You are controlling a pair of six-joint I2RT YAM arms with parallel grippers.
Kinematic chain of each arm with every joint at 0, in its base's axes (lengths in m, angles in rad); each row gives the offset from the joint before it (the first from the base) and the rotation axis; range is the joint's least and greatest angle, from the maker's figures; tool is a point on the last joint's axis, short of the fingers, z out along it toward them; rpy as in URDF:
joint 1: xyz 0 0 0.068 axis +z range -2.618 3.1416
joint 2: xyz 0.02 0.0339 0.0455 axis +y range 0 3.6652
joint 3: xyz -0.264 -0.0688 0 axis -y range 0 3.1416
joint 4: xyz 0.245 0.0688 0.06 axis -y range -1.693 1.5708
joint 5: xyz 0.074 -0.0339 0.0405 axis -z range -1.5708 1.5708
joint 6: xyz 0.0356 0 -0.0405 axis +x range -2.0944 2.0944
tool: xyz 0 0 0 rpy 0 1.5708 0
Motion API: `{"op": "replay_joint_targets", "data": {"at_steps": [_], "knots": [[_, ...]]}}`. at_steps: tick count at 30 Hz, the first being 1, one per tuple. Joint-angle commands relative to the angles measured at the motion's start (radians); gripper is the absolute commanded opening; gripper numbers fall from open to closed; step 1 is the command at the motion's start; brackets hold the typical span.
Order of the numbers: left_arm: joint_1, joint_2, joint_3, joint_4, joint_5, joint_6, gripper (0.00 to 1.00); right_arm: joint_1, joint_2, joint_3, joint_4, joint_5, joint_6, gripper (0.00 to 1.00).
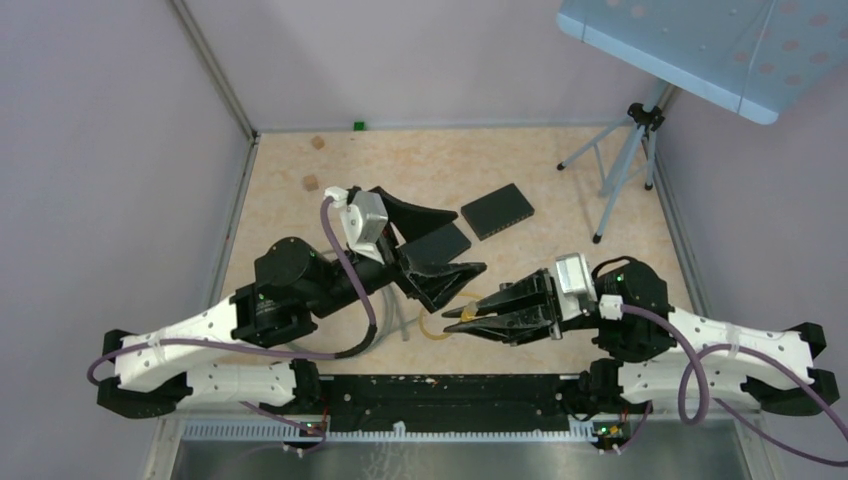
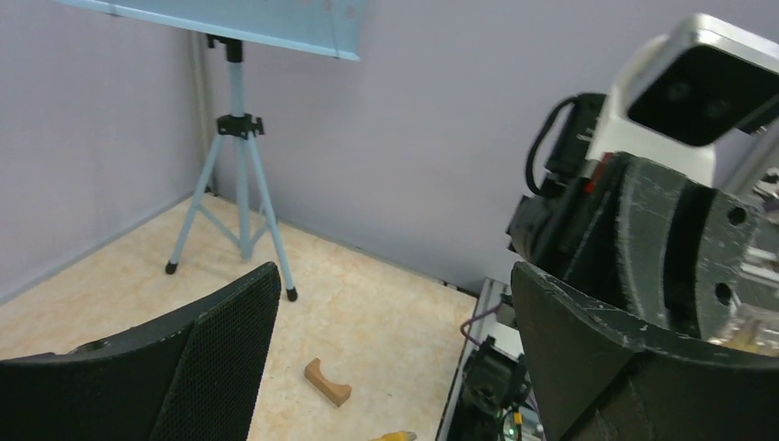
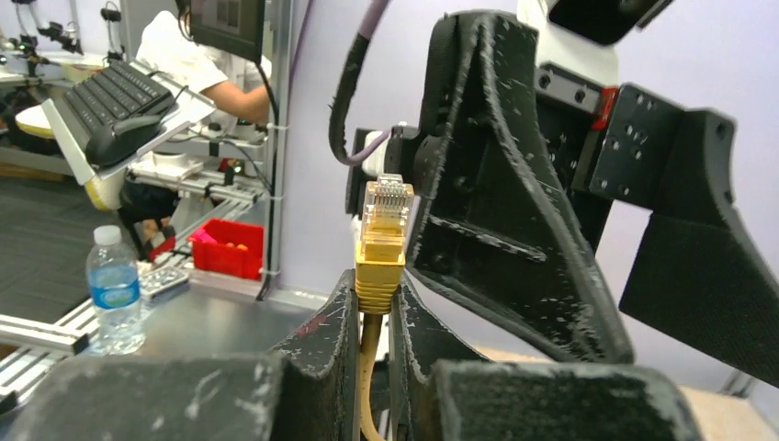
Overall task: Insert the plug into the switch port
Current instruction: Adjust the connector.
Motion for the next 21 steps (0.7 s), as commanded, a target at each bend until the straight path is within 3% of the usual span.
{"op": "replay_joint_targets", "data": {"at_steps": [1,7,13,21], "knots": [[0.003,-0.002,0.008,0.012,0.193,0.034,0.99,0.01,0.02,0.073,-0.023,-0.014,0.091,0.0],[0.003,0.003,0.007,0.029,0.27,0.044,0.99,0.01,0.048,0.095,-0.061,0.0,0.1,0.0],[0.003,-0.023,-0.009,0.038,0.258,0.055,0.99,0.01,0.037,0.097,-0.092,0.027,0.094,0.0],[0.003,-0.213,-0.095,0.066,0.244,0.141,0.99,0.011,-0.025,0.138,-0.408,-0.008,-0.088,0.0]]}}
